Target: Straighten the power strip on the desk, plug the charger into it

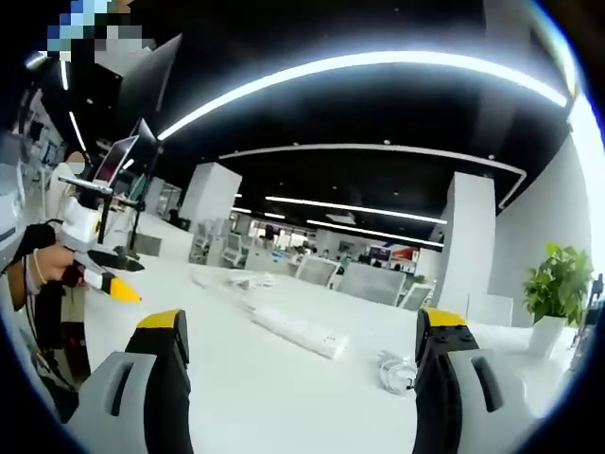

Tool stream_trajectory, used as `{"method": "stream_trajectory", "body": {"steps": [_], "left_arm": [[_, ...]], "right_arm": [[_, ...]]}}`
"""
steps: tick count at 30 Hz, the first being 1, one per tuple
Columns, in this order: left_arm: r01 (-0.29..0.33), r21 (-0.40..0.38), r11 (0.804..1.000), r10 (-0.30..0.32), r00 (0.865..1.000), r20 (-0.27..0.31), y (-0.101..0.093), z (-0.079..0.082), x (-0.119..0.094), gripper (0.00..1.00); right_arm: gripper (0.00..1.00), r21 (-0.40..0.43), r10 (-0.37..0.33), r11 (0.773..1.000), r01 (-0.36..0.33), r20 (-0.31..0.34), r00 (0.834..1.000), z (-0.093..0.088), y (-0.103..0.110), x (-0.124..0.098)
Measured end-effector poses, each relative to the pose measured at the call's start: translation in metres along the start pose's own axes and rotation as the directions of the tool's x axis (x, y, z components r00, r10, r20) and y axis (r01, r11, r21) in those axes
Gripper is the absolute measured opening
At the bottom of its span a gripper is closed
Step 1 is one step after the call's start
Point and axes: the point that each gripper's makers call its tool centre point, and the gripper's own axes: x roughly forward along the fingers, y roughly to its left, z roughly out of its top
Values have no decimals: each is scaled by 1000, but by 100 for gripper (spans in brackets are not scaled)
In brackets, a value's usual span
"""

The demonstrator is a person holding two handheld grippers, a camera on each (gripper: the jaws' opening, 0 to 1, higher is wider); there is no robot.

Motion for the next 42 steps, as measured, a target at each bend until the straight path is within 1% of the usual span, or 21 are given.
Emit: {"method": "stream_trajectory", "body": {"steps": [8,11,18,23,27,33,42], "left_arm": [[3,-5,1000,-3,1000,0,-1,0,0,99],[5,-4,1000,-5,1000,3,-2,1,0,99],[2,-6,1000,-2,1000,10,-1,3,-3,99],[8,-13,1000,-8,1000,9,-2,2,-2,99],[15,-11,1000,-15,1000,12,-5,3,-2,99],[20,-16,1000,-20,1000,6,-7,0,0,99],[27,-13,1000,-27,1000,7,-8,1,2,99]], "right_arm": [[100,-2,-3,1000,3,33,999,11,-11,7],[100,-9,-3,1000,3,34,999,15,-15,10],[100,-16,3,1000,-2,64,998,28,-25,18],[100,26,18,999,-21,90,996,36,-33,26],[100,32,17,999,-20,108,994,43,-40,29],[100,36,7,999,-11,107,994,45,-50,32],[100,42,3,999,-7,96,995,41,-63,41]]}}
